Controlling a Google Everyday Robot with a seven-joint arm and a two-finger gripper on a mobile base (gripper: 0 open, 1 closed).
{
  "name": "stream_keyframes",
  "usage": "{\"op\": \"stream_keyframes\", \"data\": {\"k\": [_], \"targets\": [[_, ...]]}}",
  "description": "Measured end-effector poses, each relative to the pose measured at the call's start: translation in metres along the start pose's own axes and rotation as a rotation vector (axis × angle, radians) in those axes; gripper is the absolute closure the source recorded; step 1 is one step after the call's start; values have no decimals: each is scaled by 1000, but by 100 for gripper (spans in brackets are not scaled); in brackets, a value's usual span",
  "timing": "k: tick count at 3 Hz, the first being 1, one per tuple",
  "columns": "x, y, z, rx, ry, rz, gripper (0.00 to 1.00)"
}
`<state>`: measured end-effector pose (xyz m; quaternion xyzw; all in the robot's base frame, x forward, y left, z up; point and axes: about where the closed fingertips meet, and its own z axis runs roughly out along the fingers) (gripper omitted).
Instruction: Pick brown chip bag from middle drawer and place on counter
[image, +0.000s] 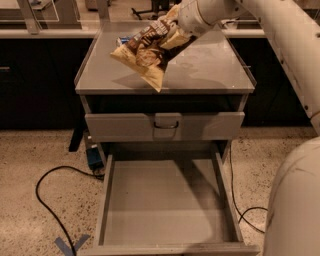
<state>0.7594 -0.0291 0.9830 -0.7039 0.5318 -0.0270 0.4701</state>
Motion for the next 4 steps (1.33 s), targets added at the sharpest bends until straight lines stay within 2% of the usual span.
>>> {"op": "stream_keyframes", "data": {"k": [1,2,3,4], "targets": [[28,-28,15,67,61,-8,100],[48,-48,27,72,93,9,100],[64,-47,46,25,99,60,100],[81,-39,52,14,41,170,100]]}}
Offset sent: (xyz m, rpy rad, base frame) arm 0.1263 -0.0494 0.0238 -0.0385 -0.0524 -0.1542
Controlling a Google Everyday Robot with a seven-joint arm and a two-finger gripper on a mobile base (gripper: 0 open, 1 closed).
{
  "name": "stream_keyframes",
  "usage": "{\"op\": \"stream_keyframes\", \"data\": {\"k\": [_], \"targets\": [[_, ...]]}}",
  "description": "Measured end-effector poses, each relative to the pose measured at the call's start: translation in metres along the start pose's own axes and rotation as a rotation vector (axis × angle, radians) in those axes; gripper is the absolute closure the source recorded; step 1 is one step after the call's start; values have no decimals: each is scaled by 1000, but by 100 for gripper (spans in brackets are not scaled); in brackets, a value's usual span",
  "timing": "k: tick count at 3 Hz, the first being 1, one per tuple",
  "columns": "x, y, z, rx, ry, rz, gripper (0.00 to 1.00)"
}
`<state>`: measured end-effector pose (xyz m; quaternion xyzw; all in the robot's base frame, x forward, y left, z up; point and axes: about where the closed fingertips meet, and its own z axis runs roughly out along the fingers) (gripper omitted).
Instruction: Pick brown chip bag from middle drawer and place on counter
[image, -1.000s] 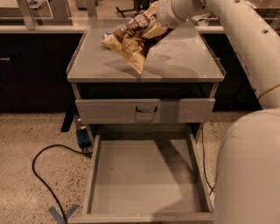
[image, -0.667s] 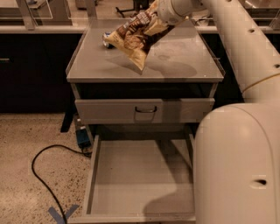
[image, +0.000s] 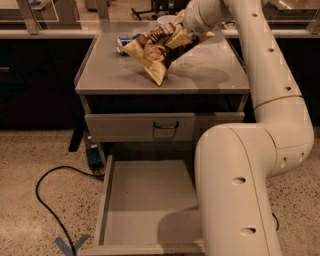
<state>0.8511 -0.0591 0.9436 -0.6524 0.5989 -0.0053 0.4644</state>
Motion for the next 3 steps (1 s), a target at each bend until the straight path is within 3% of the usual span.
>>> {"op": "stream_keyframes", "data": {"k": [1,2,3], "targets": [[20,22,11,-50,-113,138,100],[17,23,16,-56,-122,138,82],[17,23,16,-56,-122,139,58]]}}
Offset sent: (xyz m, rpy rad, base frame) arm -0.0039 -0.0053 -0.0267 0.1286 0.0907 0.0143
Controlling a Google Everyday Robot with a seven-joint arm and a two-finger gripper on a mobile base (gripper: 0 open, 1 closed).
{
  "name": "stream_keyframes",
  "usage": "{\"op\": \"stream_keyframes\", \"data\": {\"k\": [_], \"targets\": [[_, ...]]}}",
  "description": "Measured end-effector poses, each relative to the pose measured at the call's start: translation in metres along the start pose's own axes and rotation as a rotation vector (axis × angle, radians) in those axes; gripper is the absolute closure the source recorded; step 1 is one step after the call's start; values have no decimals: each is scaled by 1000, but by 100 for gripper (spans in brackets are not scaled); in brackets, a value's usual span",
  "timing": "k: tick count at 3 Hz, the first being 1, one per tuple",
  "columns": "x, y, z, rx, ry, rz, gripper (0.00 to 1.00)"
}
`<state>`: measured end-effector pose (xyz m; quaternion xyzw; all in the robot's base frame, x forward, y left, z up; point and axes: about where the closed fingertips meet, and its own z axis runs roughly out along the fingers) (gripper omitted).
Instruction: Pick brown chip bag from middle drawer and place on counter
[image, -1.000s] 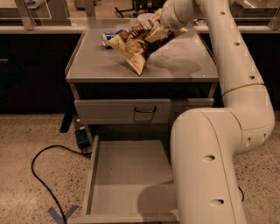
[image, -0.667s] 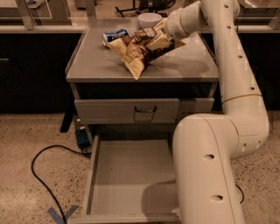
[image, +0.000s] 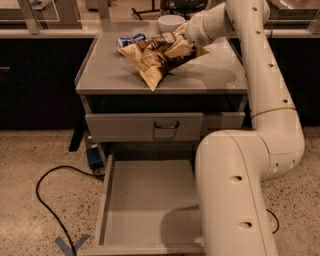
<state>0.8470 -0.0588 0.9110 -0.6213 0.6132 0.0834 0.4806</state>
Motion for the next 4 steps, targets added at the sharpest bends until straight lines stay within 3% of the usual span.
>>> {"op": "stream_keyframes", "data": {"k": [2,3,4], "targets": [[0,0,0,0,0,0,13],[0,0,0,0,0,0,0],[0,0,0,0,0,0,0]]}}
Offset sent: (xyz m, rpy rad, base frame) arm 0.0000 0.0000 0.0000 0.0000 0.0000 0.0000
